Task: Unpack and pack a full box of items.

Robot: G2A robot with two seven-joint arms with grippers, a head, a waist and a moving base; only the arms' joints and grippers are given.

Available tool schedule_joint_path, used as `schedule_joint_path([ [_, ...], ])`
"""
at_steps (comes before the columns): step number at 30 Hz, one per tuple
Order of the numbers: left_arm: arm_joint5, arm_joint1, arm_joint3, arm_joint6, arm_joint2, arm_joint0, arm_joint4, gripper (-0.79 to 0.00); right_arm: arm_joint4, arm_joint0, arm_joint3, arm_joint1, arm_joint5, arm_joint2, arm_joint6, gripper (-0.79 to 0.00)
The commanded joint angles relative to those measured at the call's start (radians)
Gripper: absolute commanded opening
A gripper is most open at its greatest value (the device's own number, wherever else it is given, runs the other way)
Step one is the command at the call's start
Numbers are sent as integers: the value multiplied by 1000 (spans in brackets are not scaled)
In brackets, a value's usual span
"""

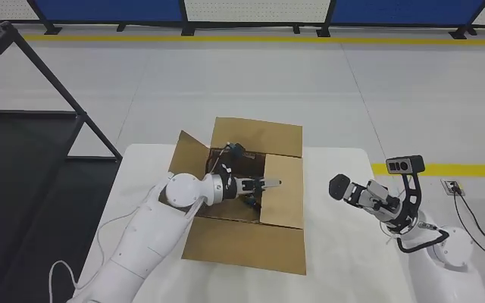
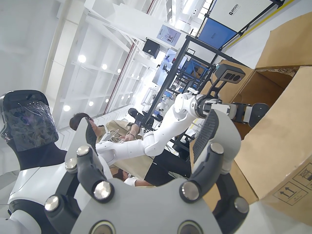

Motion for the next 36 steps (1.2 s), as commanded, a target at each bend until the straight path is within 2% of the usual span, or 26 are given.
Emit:
schedule_joint_path([
  [1, -5, -8, 21, 4, 11, -13, -11, 0, 3, -2, -2, 3, -4, -2, 18, 0],
  [9, -43, -29, 47, 36, 17, -44, -42, 0, 2, -12, -20, 15, -26, -13, 112, 0],
  [16, -62, -28, -5, 61, 1, -38, -24, 0, -54, 2, -46, 22, -28, -64, 149, 0],
  [25, -61, -29, -63, 74, -7, -25, 5, 0, -245, 37, -99, 25, 11, -174, 74, 0],
  [36, -89, -39, -82, 73, 0, -27, -18, 0, -250, 38, -104, 26, 15, -178, 66, 0],
])
